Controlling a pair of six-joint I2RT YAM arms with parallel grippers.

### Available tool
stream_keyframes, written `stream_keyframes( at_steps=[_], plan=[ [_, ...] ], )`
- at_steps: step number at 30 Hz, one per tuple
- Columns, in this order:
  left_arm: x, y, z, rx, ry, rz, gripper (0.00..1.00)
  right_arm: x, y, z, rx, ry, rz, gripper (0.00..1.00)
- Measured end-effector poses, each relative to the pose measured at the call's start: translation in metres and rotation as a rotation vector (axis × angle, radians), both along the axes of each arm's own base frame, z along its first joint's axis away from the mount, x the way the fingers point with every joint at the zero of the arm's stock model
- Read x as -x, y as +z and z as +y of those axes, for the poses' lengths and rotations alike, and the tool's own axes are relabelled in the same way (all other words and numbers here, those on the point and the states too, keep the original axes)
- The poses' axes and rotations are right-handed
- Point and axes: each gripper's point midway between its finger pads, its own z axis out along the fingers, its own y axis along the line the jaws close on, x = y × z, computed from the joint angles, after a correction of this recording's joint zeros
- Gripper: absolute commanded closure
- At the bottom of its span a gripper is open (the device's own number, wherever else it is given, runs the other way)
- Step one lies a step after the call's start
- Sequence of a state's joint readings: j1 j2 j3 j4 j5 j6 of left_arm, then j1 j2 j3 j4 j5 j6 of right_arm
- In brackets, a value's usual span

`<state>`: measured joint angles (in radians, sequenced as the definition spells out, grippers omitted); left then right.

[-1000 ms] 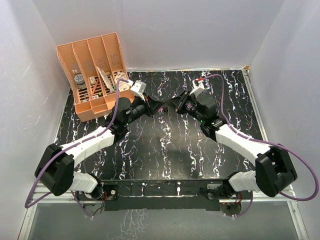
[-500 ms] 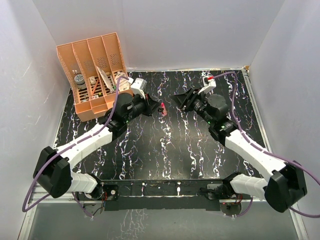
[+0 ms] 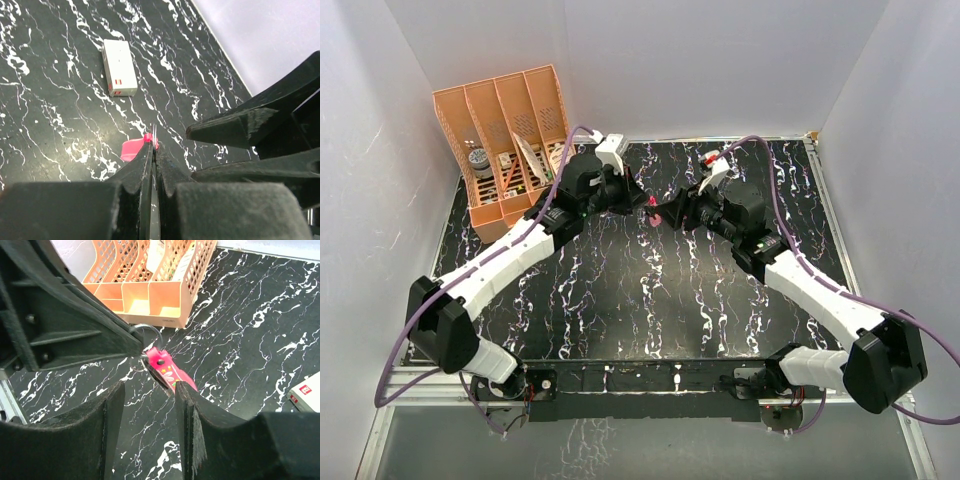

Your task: Put the keys on the keyring

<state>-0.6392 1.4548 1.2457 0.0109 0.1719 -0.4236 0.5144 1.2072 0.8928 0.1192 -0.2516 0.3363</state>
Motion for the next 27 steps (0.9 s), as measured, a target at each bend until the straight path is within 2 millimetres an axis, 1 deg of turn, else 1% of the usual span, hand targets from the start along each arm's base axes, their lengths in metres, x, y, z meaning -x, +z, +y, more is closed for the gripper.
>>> stream_keyframes(
  at_steps=[5, 9, 12, 17, 20, 22, 24, 26, 27],
  plan=[
    [0.005, -0.021, -0.003, -0.039, -0.025, 0.076, 1.0, 0.003, -0.001, 0.003, 0.021, 0.038, -0.021, 0.55],
    [0.009, -0.028, -0.004, -0.046, -0.042, 0.111, 1.0, 0.003, -0.01, 0.008, 0.044, 0.068, -0.018, 0.55],
    [0.012, -0.026, -0.005, -0.042, -0.051, 0.119, 1.0, 0.003, -0.014, 0.01, 0.058, 0.082, -0.017, 0.55],
    [0.012, -0.014, -0.008, -0.024, -0.064, 0.111, 1.0, 0.006, -0.017, 0.014, 0.07, 0.103, -0.02, 0.55],
    [0.012, -0.01, -0.009, -0.017, -0.069, 0.11, 1.0, 0.007, -0.019, 0.016, 0.077, 0.111, -0.024, 0.56],
    [0.013, -0.01, -0.01, -0.015, -0.074, 0.113, 1.0, 0.007, -0.021, 0.018, 0.082, 0.116, -0.022, 0.58],
    [0.014, -0.012, -0.011, -0.016, -0.08, 0.121, 1.0, 0.007, -0.023, 0.019, 0.086, 0.118, -0.018, 0.62],
    [0.015, -0.013, -0.012, -0.017, -0.086, 0.127, 1.0, 0.007, -0.024, 0.02, 0.087, 0.121, -0.019, 0.7],
    [0.015, -0.015, -0.012, -0.017, -0.088, 0.13, 1.0, 0.008, -0.024, 0.02, 0.088, 0.121, -0.019, 0.78]
  ],
)
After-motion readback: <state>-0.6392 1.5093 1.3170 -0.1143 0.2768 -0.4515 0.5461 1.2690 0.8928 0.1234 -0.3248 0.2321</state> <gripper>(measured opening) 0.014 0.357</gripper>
